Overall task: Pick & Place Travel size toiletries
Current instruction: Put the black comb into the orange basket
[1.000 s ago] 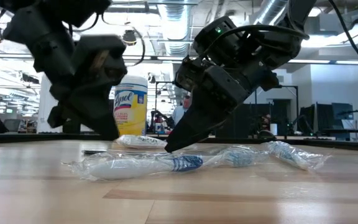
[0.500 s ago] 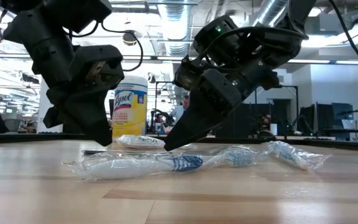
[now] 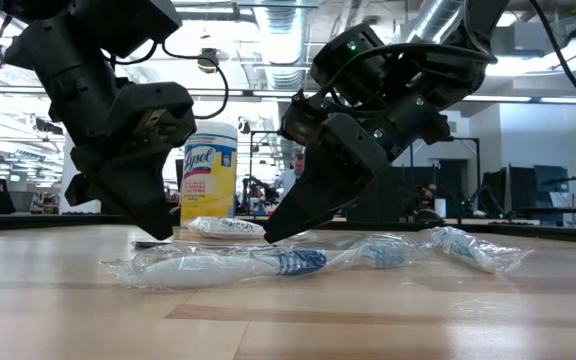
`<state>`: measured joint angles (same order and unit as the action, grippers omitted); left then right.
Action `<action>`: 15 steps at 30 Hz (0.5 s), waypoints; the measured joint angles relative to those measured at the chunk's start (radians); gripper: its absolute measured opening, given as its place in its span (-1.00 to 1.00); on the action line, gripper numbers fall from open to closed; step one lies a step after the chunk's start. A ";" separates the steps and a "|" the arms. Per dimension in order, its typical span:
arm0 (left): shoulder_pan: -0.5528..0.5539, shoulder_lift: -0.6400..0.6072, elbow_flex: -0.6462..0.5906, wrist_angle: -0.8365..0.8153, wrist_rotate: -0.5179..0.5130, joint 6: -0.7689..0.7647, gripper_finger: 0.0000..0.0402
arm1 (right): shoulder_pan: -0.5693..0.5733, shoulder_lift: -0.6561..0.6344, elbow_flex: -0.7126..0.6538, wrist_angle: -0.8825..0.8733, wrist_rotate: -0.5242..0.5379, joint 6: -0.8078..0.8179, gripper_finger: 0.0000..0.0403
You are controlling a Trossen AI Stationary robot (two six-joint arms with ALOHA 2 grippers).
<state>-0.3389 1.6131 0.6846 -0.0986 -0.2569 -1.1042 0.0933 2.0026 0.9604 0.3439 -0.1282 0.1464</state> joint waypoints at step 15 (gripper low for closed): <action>0.000 -0.001 0.001 -0.033 -0.002 -0.004 -1.00 | 0.003 0.000 0.000 0.000 -0.001 0.004 0.84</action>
<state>-0.3389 1.6123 0.6857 -0.1319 -0.2592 -1.1078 0.0959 2.0026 0.9607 0.3443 -0.1291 0.1505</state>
